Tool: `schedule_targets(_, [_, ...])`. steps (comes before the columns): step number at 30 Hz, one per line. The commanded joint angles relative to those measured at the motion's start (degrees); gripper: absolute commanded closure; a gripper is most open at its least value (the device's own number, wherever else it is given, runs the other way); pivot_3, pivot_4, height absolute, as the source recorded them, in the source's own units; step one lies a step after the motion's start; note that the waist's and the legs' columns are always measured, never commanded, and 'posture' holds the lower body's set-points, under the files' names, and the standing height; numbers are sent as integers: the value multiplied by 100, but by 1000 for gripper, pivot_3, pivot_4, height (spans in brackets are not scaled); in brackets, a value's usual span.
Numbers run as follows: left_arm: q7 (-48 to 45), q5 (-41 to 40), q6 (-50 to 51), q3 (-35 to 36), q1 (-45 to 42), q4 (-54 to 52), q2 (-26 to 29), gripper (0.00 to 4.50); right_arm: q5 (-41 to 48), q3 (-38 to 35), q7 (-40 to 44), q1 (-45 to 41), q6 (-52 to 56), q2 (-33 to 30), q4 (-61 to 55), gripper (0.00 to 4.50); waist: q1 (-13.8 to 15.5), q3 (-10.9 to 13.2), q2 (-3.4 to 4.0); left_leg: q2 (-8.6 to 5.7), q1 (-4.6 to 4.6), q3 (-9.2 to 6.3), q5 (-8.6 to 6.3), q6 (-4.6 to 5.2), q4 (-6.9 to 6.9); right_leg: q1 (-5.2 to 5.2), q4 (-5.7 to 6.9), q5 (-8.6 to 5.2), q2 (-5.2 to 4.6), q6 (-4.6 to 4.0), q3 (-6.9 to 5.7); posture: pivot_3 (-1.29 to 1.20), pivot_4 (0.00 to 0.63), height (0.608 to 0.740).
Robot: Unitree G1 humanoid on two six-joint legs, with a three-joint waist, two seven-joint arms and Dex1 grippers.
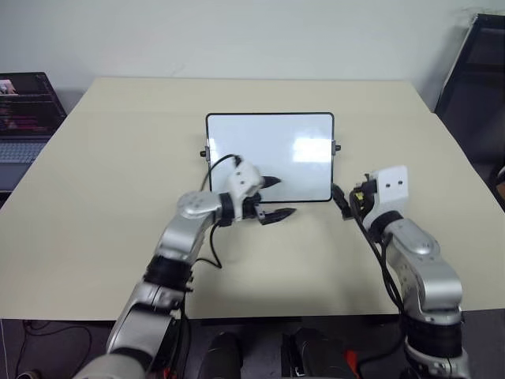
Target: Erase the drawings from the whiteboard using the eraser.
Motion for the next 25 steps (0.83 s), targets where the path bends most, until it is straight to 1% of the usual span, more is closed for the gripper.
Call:
schedule_targets(1, [1642,18,295,714,641,-1362,-482,0,-278,328,-50,598,-1291,-17,-277,36,62,-1,-1,-5,1,-2,0,0,5,4,-2,0,-7,1,-1,0,150,740])
schedule_targets(3, [2401,304,172,887,1030,-1740,-744,0,-517,338,-317,967,-2040,46,-125,36,119,-2,-3,-12,4,0,0,0,14,12,-3,4,-11,12,1,0,150,740])
schedule_targets(6, [3080,717,-191,926,1485,-1992,-893,0,-589,211,-566,1331,-2952,212,101,36,128,-4,-7,-14,16,6,1,0,17,23,-6,0,-11,49,9,0,150,740])
schedule_targets(8, [3475,885,-368,1001,1791,-2097,-975,0,-680,-7,-791,1603,-3749,283,273,36,131,-4,-7,-14,28,12,3,0,17,29,-5,1,-10,52,16,0,150,740])
schedule_targets(9, [3767,1070,-541,1026,1977,-2124,-1040,0,-544,-232,-809,1762,-4082,318,411,36,132,-4,-7,-14,34,14,3,0,17,35,-5,1,-10,53,17,0,150,740])
schedule_targets(11, [4143,1246,-714,1145,2354,-2187,-1111,0,108,-577,-780,2091,-4037,578,522,36,132,-6,-10,-14,52,22,3,1,16,53,-7,0,-10,53,19,0,150,740])
schedule_targets(13, [4329,1313,-776,1149,2602,-2303,-1156,0,283,-732,-731,2311,-4142,643,698,36,129,-7,-13,-9,79,22,1,1,6,76,-10,-4,-10,48,25,0,150,740])
schedule_targets(16, [4510,1385,-759,1068,2781,-2402,-1199,0,419,-710,-371,2579,-4221,499,723,36,128,-6,-10,-8,91,29,1,1,3,84,-8,-9,-9,40,23,0,150,740])
schedule_targets(20, [4502,1362,-620,949,3020,-2539,-1193,0,469,-657,-197,2768,-4111,369,484,36,128,-8,-9,-7,102,35,2,1,7,97,-8,-9,-8,40,29,0,150,740])
schedule_targets(25, [4610,1408,-467,868,2982,-2546,-1210,0,548,-600,-15,2652,-3872,181,381,36,129,-8,-9,-8,100,34,2,1,5,95,-10,-12,-7,37,28,0,150,740])
